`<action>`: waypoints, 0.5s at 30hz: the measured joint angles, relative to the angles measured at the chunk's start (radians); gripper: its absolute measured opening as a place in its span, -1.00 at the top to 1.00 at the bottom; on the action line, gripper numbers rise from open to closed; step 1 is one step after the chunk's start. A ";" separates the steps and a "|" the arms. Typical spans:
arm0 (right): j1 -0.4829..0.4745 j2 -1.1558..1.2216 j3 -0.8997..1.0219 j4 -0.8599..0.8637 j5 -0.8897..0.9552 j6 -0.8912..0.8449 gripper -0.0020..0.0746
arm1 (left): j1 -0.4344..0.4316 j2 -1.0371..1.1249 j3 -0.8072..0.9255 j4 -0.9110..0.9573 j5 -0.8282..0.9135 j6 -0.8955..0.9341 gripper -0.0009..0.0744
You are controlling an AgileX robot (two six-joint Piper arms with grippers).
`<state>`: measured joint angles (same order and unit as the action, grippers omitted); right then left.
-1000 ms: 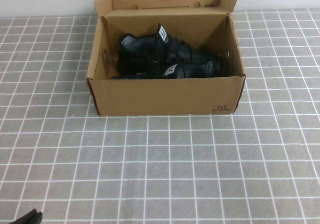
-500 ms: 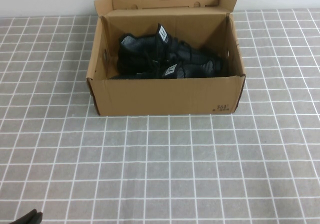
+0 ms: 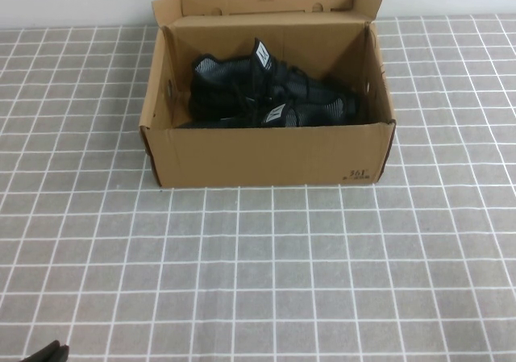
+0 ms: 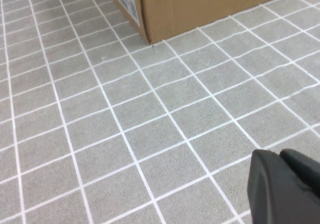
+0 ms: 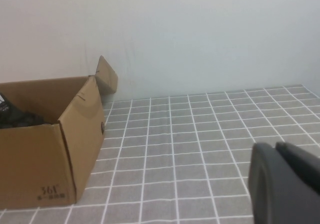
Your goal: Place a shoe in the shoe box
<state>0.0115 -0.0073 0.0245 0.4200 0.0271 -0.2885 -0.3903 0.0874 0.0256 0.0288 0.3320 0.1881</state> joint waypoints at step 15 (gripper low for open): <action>0.000 0.000 0.000 -0.210 0.040 0.142 0.99 | 0.000 0.000 0.000 0.000 0.017 0.000 0.98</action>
<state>0.0115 -0.0073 0.0245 0.2104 0.0668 -0.1468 -0.3903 0.0874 0.0256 0.0288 0.3488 0.1881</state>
